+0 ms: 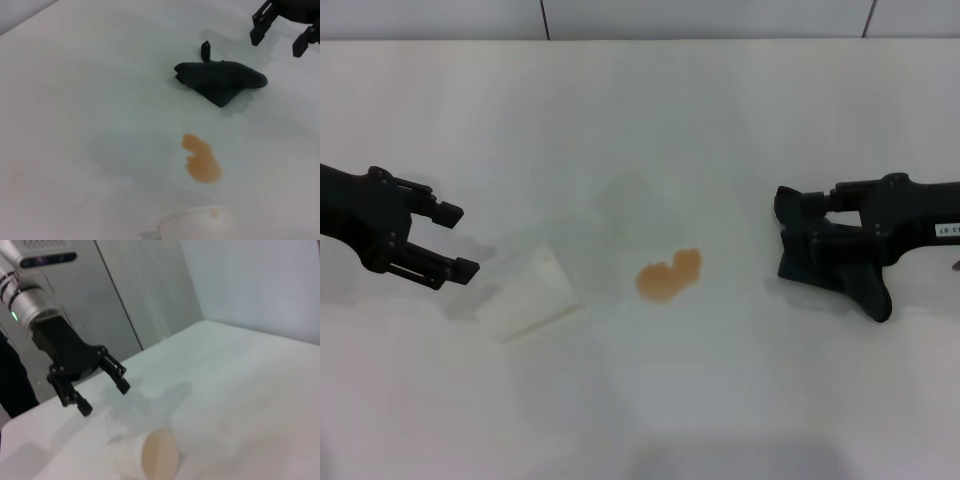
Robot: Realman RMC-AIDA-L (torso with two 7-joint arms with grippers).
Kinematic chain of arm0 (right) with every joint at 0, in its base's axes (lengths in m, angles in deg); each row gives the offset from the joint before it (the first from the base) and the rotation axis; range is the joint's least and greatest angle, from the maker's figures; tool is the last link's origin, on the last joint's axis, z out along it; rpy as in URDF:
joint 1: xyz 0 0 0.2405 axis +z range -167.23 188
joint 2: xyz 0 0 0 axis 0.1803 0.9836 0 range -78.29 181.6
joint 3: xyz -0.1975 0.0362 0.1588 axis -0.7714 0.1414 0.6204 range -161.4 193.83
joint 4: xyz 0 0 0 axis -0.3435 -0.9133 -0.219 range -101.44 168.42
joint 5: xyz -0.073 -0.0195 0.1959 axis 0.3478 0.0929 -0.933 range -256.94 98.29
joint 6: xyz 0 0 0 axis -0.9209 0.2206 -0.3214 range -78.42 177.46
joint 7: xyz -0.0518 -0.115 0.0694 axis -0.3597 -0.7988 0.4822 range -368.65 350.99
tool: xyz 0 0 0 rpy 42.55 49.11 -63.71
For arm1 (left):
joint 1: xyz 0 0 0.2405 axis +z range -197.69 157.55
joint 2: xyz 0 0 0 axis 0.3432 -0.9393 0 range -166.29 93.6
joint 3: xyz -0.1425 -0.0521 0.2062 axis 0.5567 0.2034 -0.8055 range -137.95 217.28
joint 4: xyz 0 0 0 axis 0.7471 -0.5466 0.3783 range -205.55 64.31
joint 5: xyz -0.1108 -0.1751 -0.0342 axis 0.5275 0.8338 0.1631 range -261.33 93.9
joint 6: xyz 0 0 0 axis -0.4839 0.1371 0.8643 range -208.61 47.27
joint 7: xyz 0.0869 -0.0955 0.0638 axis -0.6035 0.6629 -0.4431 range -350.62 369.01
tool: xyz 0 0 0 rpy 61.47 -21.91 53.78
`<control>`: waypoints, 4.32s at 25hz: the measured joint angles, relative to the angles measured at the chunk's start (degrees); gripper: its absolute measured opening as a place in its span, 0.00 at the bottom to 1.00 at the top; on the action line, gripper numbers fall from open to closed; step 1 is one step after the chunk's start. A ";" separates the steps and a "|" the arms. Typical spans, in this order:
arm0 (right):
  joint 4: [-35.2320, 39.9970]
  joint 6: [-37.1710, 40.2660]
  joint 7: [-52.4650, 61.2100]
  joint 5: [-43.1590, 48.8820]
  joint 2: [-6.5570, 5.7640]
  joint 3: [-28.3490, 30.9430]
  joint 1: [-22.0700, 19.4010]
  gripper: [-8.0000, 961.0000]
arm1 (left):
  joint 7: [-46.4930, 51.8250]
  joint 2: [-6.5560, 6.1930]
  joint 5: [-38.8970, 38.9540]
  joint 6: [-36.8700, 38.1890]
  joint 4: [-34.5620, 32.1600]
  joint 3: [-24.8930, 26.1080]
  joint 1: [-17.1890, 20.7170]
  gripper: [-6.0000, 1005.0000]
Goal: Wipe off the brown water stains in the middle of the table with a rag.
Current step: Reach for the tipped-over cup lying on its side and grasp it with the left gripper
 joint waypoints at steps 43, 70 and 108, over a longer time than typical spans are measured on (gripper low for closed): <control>-0.04 0.52 2.08 1.53 0.12 -0.43 -0.27 0.66 | 6.53 0.56 -15.11 3.12 4.76 -2.49 -12.83 0.83; -0.34 1.87 1.79 1.01 0.12 -0.64 -0.28 0.66 | 6.60 5.80 -22.42 -0.56 5.20 -3.61 -13.82 0.83; 0.20 3.75 1.79 1.02 0.06 -0.08 -0.84 0.66 | 7.15 8.62 -22.94 -6.55 6.59 -5.24 -14.33 0.83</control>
